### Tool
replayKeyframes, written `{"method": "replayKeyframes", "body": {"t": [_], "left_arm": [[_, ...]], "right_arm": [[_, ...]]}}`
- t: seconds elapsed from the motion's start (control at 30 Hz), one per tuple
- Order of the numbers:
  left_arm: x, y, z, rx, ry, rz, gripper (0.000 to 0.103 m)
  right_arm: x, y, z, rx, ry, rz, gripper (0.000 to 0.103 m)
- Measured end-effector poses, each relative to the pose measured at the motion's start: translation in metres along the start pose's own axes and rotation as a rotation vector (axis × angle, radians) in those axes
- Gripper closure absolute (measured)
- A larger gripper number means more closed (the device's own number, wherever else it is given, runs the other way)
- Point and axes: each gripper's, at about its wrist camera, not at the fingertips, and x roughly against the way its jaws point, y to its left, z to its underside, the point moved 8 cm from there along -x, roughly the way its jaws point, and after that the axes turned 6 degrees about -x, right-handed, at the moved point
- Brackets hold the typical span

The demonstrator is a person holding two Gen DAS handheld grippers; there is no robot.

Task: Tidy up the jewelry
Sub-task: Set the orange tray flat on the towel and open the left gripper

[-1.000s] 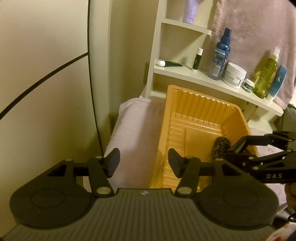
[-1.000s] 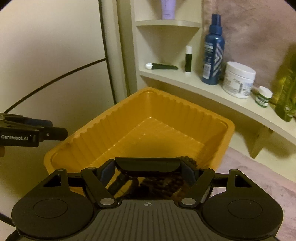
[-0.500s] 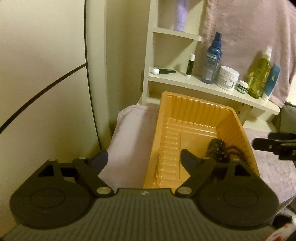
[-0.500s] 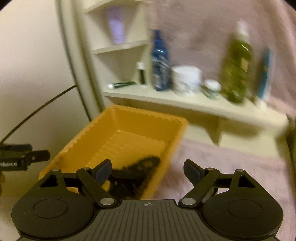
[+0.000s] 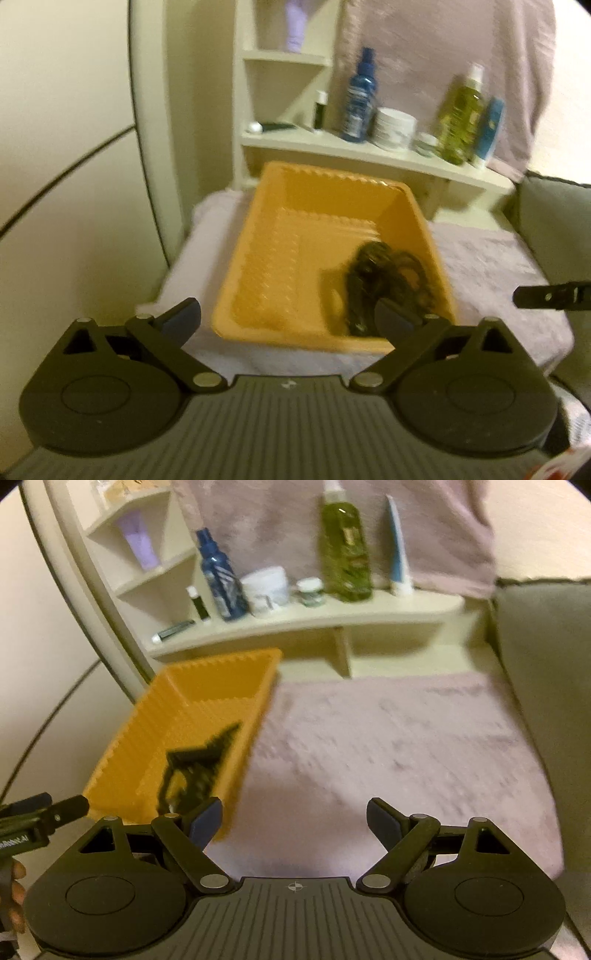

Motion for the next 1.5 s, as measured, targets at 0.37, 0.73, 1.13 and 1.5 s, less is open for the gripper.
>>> {"method": "replayKeyframes", "body": {"t": [0.37,0.73,1.13,1.5], "left_arm": [[0.012,-0.041,0.025,-0.08,0.085,0.049,0.004],[0.03,-0.062,0.034,-0.125,0.083,0.028,0.004],[0.03,-0.071,0.037,-0.146,0.09,0.029,0.004],[0.033,-0.073,0.034,-0.132,0.078,0.033,0.004]], "right_arm": [[0.029,-0.024,0.048,-0.053,0.048,0.065,0.018],[0.046,-0.014,0.057,-0.046,0.031,0.053,0.018],[0.046,-0.007,0.063,-0.01,0.043,0.047,0.018],[0.047,-0.006,0.063,-0.013,0.036,0.042,0.018]]}}
